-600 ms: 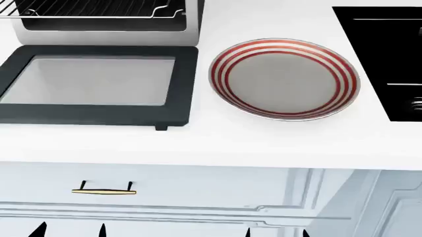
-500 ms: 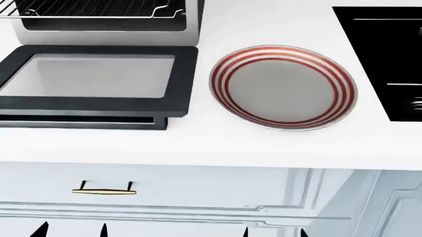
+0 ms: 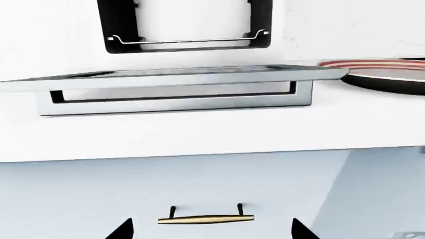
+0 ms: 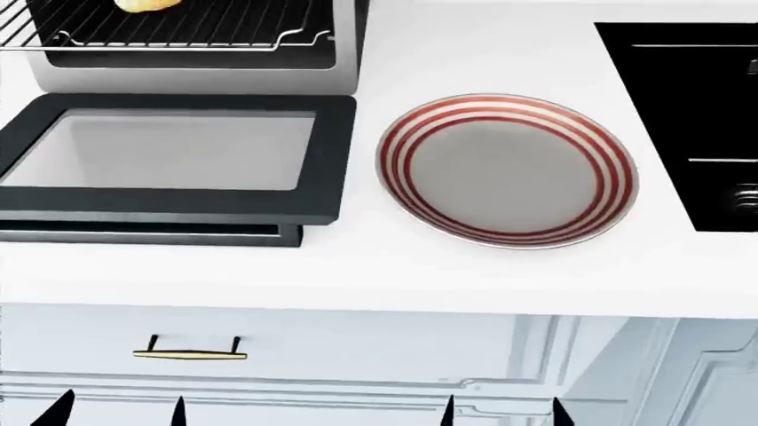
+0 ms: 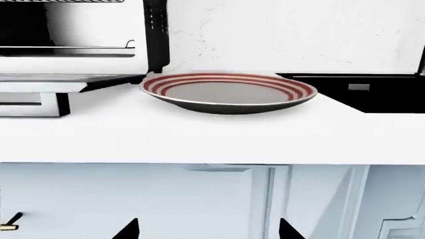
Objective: Pick the bread from the top rack and place it on the plate on the counter.
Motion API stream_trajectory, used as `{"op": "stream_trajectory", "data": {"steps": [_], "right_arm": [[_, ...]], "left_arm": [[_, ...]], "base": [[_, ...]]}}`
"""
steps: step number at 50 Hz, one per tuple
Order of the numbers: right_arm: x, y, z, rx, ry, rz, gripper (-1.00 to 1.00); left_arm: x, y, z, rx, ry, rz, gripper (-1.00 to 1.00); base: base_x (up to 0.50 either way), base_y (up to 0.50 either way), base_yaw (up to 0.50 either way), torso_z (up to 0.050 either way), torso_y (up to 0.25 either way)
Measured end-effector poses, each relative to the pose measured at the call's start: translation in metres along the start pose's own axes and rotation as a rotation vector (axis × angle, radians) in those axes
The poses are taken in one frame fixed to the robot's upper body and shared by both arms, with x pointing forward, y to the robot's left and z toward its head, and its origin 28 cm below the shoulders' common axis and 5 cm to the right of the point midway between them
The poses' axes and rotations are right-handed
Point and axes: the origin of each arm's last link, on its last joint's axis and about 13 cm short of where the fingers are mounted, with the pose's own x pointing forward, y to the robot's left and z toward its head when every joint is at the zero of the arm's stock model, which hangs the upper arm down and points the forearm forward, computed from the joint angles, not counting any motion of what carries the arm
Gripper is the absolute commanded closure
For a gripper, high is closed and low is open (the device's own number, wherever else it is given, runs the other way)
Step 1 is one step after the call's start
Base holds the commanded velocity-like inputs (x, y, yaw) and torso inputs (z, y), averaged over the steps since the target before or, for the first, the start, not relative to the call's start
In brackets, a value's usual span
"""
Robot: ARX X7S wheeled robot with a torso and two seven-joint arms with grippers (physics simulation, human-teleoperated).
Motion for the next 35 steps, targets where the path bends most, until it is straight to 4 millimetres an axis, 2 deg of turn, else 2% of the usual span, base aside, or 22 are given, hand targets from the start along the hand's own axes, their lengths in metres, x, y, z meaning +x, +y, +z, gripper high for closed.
{"op": "stream_trajectory", "data": {"steps": [6,16,32,35], "right_arm": [[-0.003,-0.003,0.015,-0.012,-0.022,-0.001,-1.00],[-0.007,-0.004,0.032,-0.034,-0.044,0.005,-1.00],[-0.009,-0.004,0.045,-0.026,-0.058,0.016,-1.00],[-0.009,-0.003,0.048,-0.024,-0.061,0.020,-1.00]], "left_arm": [[-0.004,0.000,0.018,0.010,-0.021,-0.018,-1.00],[-0.012,0.000,0.039,0.022,-0.044,-0.036,-1.00],[-0.015,0.003,0.055,0.042,-0.053,-0.038,-1.00],[-0.014,0.004,0.059,0.053,-0.055,-0.035,-1.00]], "base": [[0.00,0.00,0.00,0.046,0.084],[0.00,0.49,0.00,0.046,0.085],[0.00,0.50,0.00,0.047,0.085],[0.00,0.10,0.00,0.046,0.086]]}}
